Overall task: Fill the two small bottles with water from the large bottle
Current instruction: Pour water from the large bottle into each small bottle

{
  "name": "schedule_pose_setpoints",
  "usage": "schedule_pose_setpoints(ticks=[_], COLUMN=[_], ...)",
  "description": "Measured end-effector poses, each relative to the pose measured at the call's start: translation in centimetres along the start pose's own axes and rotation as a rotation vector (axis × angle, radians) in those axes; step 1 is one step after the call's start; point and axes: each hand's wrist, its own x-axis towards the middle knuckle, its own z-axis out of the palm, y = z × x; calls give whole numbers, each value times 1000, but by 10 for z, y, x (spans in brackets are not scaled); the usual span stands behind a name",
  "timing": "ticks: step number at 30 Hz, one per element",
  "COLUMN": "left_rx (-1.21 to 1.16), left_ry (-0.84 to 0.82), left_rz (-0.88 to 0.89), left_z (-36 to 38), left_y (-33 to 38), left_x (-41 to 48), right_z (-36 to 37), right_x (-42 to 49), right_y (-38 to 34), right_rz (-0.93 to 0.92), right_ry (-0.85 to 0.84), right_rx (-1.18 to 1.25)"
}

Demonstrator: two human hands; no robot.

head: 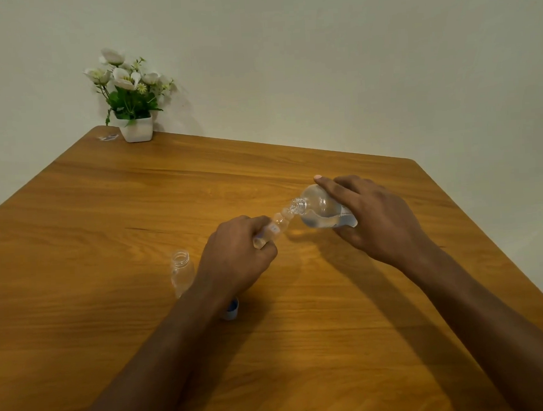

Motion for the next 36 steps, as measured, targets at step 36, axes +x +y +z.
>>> schedule_pose_setpoints(ticks=[36], left_rx=[-64], left_ry=[-3], left_rz=[7], left_z=[-1], left_y=[1], left_x=[0], right_z=[-6], right_x=[4], right_y=[0], right_rz=[-10], right_ry=[-16], right_rx=[-21])
